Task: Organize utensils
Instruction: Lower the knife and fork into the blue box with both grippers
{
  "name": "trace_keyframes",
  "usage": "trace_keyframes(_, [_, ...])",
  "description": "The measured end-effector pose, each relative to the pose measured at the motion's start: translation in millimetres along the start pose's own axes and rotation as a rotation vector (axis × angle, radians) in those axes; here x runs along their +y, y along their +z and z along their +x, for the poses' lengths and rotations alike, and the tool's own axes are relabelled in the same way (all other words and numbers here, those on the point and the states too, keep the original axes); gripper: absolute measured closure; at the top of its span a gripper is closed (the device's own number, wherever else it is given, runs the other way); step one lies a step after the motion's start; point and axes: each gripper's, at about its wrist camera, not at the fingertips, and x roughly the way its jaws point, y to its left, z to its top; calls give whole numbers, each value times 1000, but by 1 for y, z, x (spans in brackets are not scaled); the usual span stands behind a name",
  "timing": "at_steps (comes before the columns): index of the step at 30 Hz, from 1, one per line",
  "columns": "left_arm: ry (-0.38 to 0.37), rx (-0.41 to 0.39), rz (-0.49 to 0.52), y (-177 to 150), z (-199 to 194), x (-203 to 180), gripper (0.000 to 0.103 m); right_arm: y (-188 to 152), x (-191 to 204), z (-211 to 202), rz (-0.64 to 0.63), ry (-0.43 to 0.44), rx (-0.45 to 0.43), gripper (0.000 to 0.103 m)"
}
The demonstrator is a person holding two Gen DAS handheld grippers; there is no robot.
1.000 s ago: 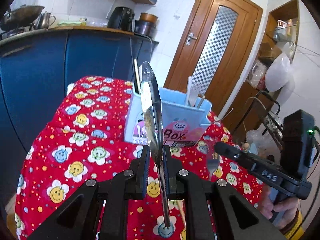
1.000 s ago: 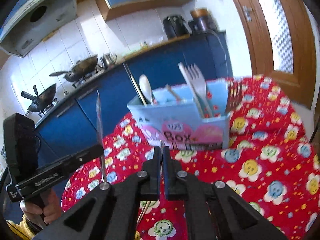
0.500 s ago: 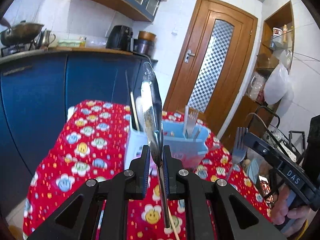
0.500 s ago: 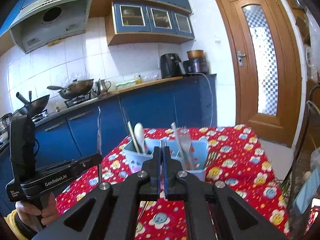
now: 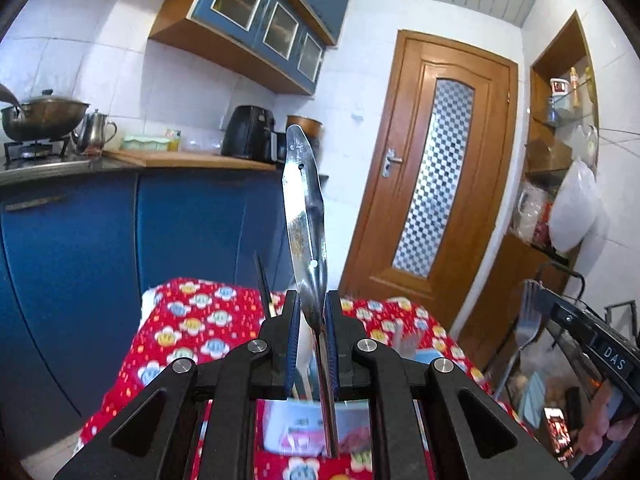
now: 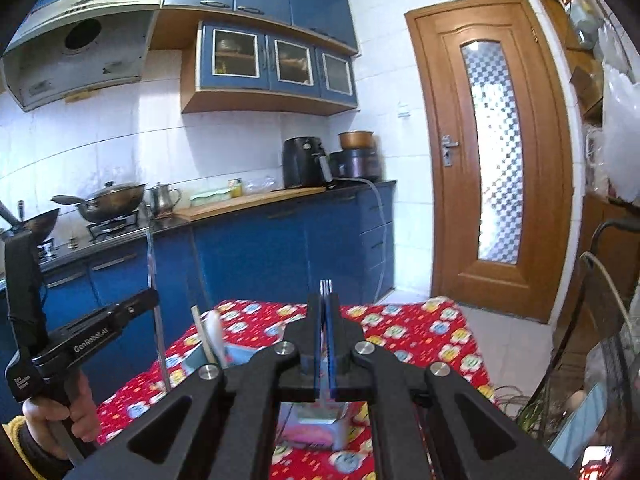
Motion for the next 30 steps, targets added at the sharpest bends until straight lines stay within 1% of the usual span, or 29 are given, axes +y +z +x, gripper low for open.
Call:
trace_keyframes(9, [22,-77,40,2,32,-5,91,19,-10,29,-31,-91,-52,100])
trace_keyframes(12, [35,-91,38,-2,42,-1,91,16,-9,41,-53,-116,-53,100])
trace_keyframes(16, [54,-91,44,-11,53,3,91,9,-8,55,-76,-134,-43,99])
trace_keyframes(19, [63,-80,66,-22,60,3,91,2,-9,66,-77,-132,-18,99])
trace_keyframes(23, [63,-41,75,-34,68,4,91,-7,-9,79,-74,-111,27,99])
trace_keyframes(30, [62,-7,75,-45,68,4,90,-21,-7,89,-54,-62,84,98])
